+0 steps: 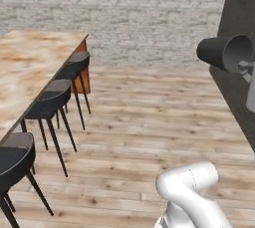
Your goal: There is a bowl on the dining counter. Grab a lemon wedge from the fridge and place it in the bowl. Then get the liquor bottle and glass cup from the cabinet and place them next to the bowl.
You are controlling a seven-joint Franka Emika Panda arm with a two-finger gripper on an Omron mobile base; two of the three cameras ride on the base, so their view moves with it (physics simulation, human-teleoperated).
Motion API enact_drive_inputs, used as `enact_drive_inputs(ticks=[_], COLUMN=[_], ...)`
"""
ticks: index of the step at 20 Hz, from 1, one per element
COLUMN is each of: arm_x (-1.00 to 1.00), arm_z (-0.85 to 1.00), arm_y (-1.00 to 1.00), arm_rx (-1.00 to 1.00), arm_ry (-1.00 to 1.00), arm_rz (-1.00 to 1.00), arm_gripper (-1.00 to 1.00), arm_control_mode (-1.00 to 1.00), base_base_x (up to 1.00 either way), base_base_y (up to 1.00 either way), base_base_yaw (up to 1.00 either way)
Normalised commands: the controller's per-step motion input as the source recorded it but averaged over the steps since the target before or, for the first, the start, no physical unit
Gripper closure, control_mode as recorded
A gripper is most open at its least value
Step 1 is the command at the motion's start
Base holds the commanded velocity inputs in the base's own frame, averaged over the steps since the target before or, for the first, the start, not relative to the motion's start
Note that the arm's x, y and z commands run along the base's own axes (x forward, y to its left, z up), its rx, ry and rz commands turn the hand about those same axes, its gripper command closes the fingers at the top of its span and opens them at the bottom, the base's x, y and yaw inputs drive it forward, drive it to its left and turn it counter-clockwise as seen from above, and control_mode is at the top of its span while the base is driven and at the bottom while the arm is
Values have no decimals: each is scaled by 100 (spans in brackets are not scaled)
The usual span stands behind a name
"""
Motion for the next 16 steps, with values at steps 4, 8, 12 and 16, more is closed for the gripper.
enact_drive_inputs(ticks=[4, 8, 12, 16], arm_x=[0, 0, 0, 0], arm_z=[0, 0, 0, 0], arm_y=[0, 0, 0, 0], arm_rx=[0, 0, 0, 0], arm_ry=[0, 0, 0, 0], arm_rz=[0, 0, 0, 0], arm_gripper=[100, 100, 100, 100], arm_control_mode=[100, 100, 100, 100], base_base_x=[100, 100, 100, 100], base_base_y=[-30, -43, -53, -56], base_base_yaw=[34, 30, 27, 26])
